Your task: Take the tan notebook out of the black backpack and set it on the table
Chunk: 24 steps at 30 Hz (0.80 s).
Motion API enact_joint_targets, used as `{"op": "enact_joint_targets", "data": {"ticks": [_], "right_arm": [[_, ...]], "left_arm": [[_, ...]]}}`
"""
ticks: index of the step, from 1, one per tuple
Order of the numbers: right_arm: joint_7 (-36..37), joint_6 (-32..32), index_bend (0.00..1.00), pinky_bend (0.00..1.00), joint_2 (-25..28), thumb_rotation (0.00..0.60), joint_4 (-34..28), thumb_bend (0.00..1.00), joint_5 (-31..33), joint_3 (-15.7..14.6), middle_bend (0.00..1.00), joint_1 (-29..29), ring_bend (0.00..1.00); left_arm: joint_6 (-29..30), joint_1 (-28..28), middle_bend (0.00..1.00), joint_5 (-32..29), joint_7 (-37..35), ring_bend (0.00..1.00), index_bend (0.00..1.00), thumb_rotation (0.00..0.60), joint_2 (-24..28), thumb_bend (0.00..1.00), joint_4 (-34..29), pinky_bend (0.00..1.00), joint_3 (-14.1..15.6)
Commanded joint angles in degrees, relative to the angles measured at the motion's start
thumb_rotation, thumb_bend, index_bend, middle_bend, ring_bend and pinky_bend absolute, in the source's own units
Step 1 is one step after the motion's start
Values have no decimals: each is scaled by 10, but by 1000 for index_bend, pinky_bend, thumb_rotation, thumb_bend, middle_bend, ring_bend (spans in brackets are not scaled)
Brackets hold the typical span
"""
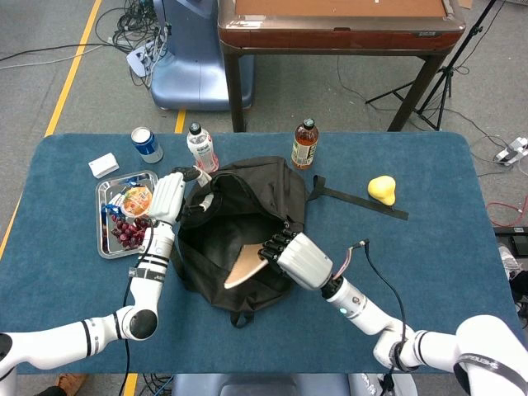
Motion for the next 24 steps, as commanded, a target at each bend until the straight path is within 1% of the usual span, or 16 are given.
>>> {"op": "enact_joint_targets", "data": {"ticks": [1,4,7,16,20,24], "right_arm": [[-7,23,917,635,53,600,-71,789,-14,7,634,-20,558],[-8,34,919,635,84,600,-117,789,-21,12,635,-30,559],[-18,43,919,635,112,600,-149,789,-27,18,635,-41,559],[-9,63,938,642,174,600,-195,788,-33,31,641,-72,566],[3,73,938,642,201,600,-219,788,-43,33,641,-84,566],[2,99,938,645,225,600,-243,788,-62,41,641,-101,568]], "left_arm": [[1,3,423,-2,3,305,749,600,4,347,-8,190,5],[3,6,423,-1,5,305,749,600,7,347,-15,190,9],[4,8,423,0,7,305,749,600,10,347,-20,190,14],[2,18,423,-4,9,305,749,600,20,346,-29,190,24],[0,23,423,-5,14,305,748,600,26,346,-33,190,33],[-10,30,422,-11,15,305,738,600,35,346,-40,190,44]]}}
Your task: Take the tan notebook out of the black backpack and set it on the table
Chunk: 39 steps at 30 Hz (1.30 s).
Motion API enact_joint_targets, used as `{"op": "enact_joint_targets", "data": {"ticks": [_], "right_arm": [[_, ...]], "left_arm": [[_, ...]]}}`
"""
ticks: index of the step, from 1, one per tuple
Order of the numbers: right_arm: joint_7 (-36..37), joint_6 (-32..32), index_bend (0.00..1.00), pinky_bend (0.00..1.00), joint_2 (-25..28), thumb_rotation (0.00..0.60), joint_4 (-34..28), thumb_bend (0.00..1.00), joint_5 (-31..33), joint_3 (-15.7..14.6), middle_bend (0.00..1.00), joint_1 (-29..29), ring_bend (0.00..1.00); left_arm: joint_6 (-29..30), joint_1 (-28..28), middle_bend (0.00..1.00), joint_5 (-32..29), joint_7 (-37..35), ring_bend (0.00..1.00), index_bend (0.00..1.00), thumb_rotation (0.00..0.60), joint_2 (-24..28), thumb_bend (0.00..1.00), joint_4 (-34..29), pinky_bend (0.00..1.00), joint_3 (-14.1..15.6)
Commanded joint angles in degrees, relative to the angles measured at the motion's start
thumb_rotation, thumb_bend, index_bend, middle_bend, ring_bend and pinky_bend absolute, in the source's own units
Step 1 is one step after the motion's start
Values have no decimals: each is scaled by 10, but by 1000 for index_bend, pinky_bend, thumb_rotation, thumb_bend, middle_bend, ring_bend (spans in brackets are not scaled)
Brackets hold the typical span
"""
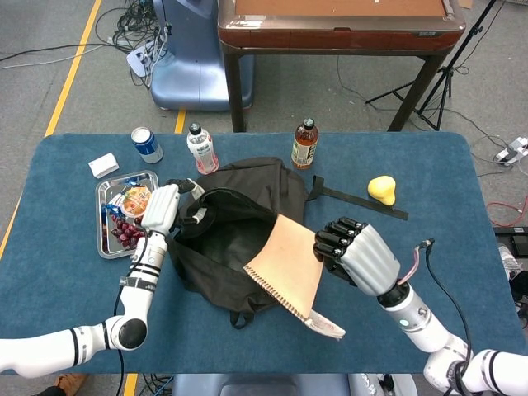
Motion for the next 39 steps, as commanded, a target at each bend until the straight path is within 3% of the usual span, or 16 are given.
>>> {"op": "enact_joint_targets", "data": {"ticks": [1,8,13,19,23,30,39], "right_arm": [[4,24,938,644,22,600,-26,788,-15,8,641,-17,568],[0,47,938,645,56,600,-59,788,-27,26,641,-39,570],[-5,43,938,645,73,600,-65,788,-9,52,641,-43,571],[-4,33,938,645,82,600,-57,788,17,76,641,-47,573],[-11,4,938,645,71,600,-38,788,35,86,641,-38,573],[-18,-67,938,645,40,600,8,788,75,108,641,-1,573],[-58,-149,938,645,-40,600,108,788,98,118,641,61,573]], "left_arm": [[-8,6,421,-4,-2,305,735,600,8,345,-7,190,6],[-29,15,398,-3,-10,283,690,600,30,318,-25,190,18],[-43,23,311,11,-11,215,522,600,57,239,-55,185,36],[-33,33,262,29,2,175,354,600,71,216,-79,165,56],[-45,30,207,14,17,135,256,592,84,197,-92,150,61],[-12,32,164,28,20,106,114,554,79,171,-91,138,54],[24,43,154,34,3,89,73,598,74,171,-63,138,36]]}}
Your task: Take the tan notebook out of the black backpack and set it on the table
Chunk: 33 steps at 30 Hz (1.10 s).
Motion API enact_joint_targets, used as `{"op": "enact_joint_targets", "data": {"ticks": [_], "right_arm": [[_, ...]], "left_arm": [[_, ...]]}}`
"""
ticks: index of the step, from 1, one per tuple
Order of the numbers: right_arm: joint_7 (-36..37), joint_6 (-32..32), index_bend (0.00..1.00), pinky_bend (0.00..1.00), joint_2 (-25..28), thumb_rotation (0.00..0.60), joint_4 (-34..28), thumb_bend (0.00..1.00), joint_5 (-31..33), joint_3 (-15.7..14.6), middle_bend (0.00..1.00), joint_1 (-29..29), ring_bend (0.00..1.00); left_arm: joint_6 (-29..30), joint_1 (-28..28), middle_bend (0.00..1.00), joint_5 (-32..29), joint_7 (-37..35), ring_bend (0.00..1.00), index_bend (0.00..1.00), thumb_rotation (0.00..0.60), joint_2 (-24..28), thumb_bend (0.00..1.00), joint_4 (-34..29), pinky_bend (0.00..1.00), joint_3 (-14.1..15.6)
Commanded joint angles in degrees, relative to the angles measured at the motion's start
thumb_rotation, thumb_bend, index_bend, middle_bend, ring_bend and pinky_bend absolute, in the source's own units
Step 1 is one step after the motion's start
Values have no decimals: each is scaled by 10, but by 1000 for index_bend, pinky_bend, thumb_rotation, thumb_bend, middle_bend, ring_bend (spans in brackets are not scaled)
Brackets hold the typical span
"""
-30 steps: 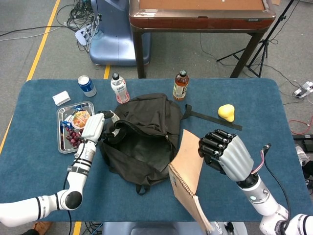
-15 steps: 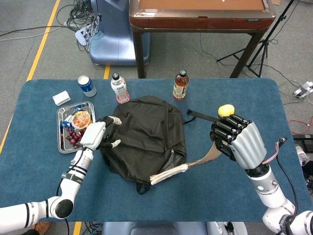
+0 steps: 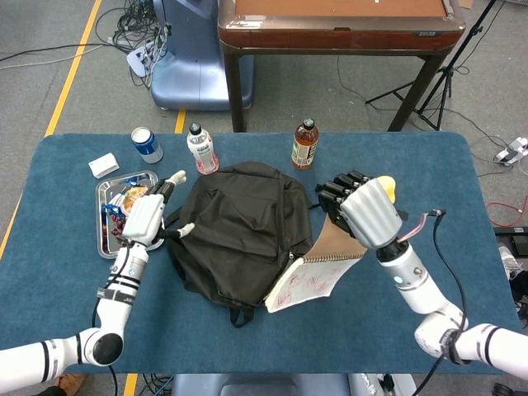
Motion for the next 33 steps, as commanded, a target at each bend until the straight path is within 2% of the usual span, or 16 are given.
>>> {"op": "enact_joint_targets", "data": {"ticks": [1,12,19,22,23,27,28,30,33], "right_arm": [[-26,-30,938,645,-44,600,55,788,5,3,641,30,573],[-60,-48,938,645,-152,600,208,788,1,10,640,91,573],[-77,-45,938,645,-190,600,226,764,-8,-19,631,93,567],[-103,-42,919,643,-190,600,211,719,-12,-37,572,80,531],[-112,-42,884,637,-189,600,203,703,-11,-42,549,74,513],[-162,-40,617,584,-176,600,157,565,-3,-55,438,51,415],[-172,-45,578,574,-172,600,145,533,3,-58,423,46,401],[-181,-57,435,534,-161,600,109,403,20,-62,368,36,348],[-207,-74,271,482,-137,599,58,267,38,-72,292,21,283]], "left_arm": [[2,4,154,-4,-4,89,73,599,1,172,6,138,-4],[-2,11,149,-12,-10,88,74,600,10,171,7,138,-5],[-4,16,147,-15,-14,88,74,600,15,171,9,139,-5],[-5,18,146,-15,-16,86,73,600,17,171,9,138,-5],[-6,19,146,-15,-17,86,74,600,18,171,9,138,-5],[-9,21,142,-18,-19,77,74,600,20,171,8,138,-5],[-9,21,140,-19,-20,75,74,600,20,171,8,138,-5],[-10,21,137,-19,-20,72,73,600,19,171,8,138,-4],[-9,22,135,-17,-20,69,73,600,19,171,8,138,-4]]}}
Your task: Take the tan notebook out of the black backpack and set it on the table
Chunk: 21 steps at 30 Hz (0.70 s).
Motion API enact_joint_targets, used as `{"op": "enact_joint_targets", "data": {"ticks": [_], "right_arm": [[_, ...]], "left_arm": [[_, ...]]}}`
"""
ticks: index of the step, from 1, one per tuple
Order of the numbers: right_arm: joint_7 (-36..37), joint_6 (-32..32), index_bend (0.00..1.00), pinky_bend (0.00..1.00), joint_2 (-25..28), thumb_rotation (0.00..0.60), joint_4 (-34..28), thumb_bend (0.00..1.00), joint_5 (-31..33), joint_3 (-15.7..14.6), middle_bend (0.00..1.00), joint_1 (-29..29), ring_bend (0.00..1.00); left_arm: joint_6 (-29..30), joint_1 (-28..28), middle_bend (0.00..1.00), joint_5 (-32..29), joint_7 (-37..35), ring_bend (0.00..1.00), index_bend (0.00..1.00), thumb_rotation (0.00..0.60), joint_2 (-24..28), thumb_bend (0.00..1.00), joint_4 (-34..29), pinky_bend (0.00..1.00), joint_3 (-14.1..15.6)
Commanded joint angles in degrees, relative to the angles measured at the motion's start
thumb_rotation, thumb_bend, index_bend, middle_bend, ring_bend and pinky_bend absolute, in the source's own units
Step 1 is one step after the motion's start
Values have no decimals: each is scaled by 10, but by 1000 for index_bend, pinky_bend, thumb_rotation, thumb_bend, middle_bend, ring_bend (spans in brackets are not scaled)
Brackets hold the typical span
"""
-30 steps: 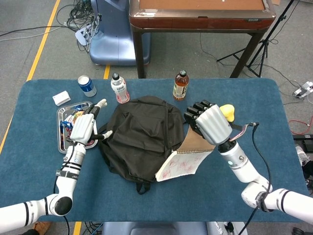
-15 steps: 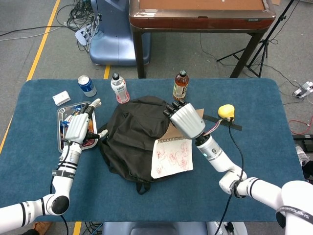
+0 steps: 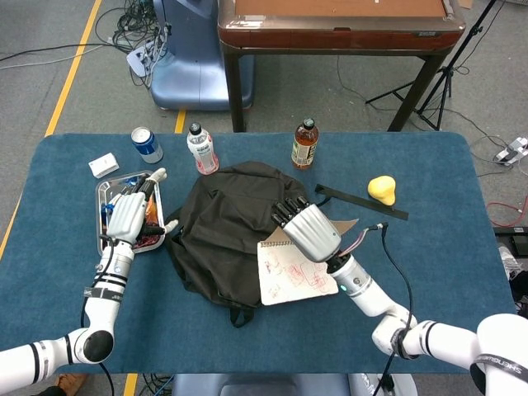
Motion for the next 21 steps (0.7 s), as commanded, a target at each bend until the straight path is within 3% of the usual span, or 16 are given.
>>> {"op": "enact_joint_targets", "data": {"ticks": [1,3,5,10,21], "right_arm": [[-45,-30,227,467,38,597,-81,235,37,-19,267,-29,265],[-57,-49,74,410,56,564,-123,132,58,-26,176,-38,198],[-66,-59,6,371,71,517,-153,52,68,-28,109,-42,145],[-45,-74,0,325,109,460,-222,0,82,-30,25,-51,75],[-14,-56,0,321,198,466,-298,0,86,-25,35,-83,70]], "left_arm": [[0,0,135,1,0,69,73,600,1,171,1,138,0],[0,1,134,1,0,68,73,600,1,171,2,138,0],[-1,1,133,1,-2,66,74,600,1,171,2,138,-1],[-1,0,131,3,0,65,73,600,2,172,0,138,-1],[-3,8,130,7,6,65,79,600,24,171,-12,138,6]]}}
